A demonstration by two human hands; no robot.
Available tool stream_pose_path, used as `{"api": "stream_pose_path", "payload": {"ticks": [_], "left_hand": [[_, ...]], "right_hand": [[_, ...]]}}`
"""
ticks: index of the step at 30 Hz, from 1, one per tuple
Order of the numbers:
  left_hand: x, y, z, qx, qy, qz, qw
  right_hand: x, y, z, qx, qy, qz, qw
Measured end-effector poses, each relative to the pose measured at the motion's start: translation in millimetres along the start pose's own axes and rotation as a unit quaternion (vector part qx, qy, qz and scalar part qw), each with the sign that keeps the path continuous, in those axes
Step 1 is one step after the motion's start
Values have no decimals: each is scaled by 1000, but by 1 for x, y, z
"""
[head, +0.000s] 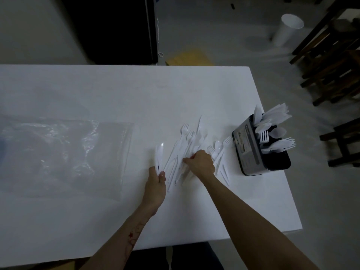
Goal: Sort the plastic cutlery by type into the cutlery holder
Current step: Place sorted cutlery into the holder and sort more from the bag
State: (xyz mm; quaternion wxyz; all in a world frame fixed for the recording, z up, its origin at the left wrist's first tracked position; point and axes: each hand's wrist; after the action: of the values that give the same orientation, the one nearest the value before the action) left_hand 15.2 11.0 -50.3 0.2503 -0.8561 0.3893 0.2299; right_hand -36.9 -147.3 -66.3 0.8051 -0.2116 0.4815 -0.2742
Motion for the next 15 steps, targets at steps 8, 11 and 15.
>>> {"api": "stream_pose_path", "payload": {"ticks": [8,11,15], "left_hand": [[9,3,-12,-182,-51,34,981],[13,9,-26,-231,-58,65,969],[22,16,-40,-282,-64,99,952]], "right_hand": [[-43,-18,-13,265,-80,34,960],[-56,-17,-21,251,-106,122,954],[-58,-13,-28,212,-122,142,959]]}}
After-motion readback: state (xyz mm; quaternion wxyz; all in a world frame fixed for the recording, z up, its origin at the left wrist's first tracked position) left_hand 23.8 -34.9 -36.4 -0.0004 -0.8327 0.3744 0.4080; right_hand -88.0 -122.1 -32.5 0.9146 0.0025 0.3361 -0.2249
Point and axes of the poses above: each hand's wrist, its own x-axis towards the middle knuckle, its own y-axis out of the palm, z = x × y, and after that the axes turned 9 degrees about z, right-handed
